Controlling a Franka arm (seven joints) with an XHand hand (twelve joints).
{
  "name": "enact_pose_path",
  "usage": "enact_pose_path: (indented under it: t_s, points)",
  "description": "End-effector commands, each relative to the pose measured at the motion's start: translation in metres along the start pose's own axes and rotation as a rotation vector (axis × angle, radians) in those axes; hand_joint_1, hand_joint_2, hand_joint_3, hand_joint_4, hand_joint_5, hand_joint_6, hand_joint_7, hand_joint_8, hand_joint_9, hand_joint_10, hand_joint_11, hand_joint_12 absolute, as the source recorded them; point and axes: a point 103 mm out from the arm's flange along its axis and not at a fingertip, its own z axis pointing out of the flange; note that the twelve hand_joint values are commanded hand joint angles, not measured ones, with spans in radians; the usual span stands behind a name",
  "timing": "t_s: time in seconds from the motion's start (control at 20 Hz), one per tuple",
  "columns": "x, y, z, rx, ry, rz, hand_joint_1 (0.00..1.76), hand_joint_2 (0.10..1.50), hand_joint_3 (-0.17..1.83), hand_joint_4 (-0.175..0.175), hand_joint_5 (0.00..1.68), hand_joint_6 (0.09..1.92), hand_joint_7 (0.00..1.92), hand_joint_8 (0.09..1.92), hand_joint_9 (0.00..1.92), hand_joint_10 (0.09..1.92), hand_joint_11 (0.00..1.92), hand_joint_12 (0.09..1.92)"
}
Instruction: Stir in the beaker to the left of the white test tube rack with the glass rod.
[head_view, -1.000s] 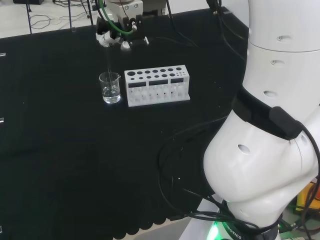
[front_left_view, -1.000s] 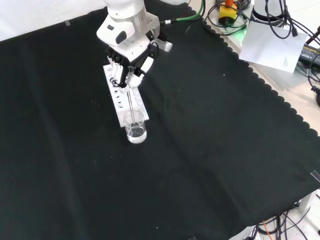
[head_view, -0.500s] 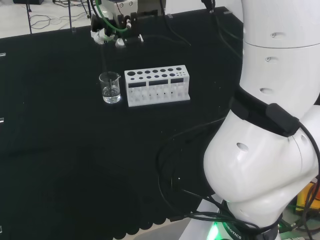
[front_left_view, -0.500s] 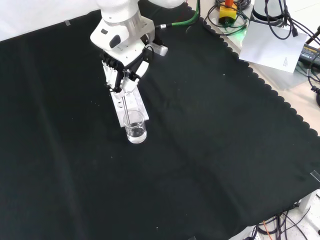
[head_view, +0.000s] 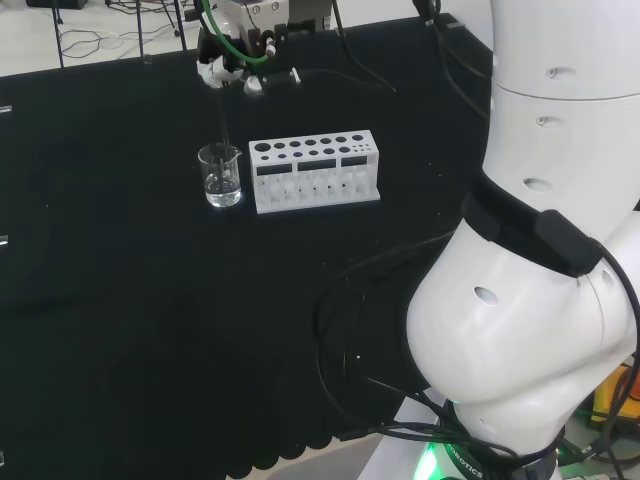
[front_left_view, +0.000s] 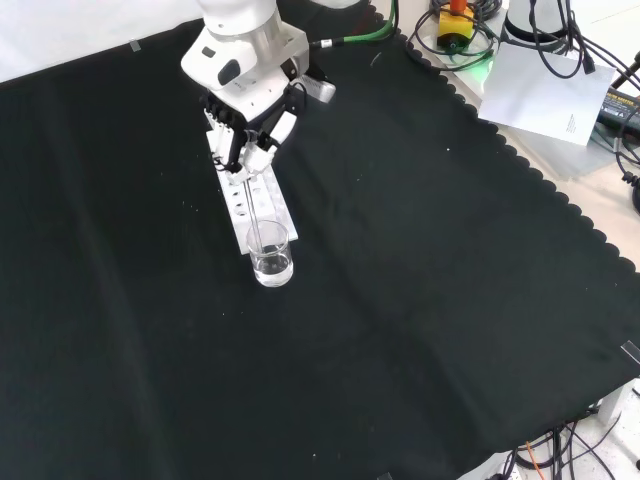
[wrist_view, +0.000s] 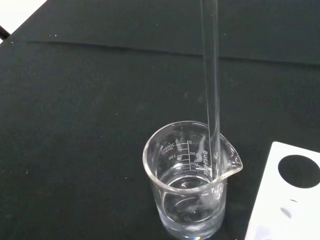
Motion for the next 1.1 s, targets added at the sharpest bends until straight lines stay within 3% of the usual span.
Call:
enact_pose_path:
  t_s: [0.05, 0.55, 0.75, 1.1]
  points:
    - [0.012, -0.008, -0.003, -0.005, -0.017, -0.011, 1.30, 1.15, -0.17, -0.175, 1.09, 0.61, 1.12, 1.11, 1.55, 1.00, 1.60, 0.82]
    - [0.034, -0.002, 0.002, -0.006, -0.017, -0.045, 1.30, 1.15, -0.17, -0.175, 1.10, 0.61, 1.12, 1.11, 1.55, 1.00, 1.61, 0.82]
    - [0.024, 0.015, 0.002, 0.006, -0.010, -0.041, 1.30, 1.15, -0.17, -0.175, 1.10, 0.61, 1.12, 1.11, 1.55, 1.00, 1.61, 0.82]
    - [0.001, 0.002, -0.003, -0.012, -0.014, -0.006, 1.30, 1.15, -0.17, -0.175, 1.10, 0.61, 1.12, 1.11, 1.55, 1.00, 1.61, 0.82]
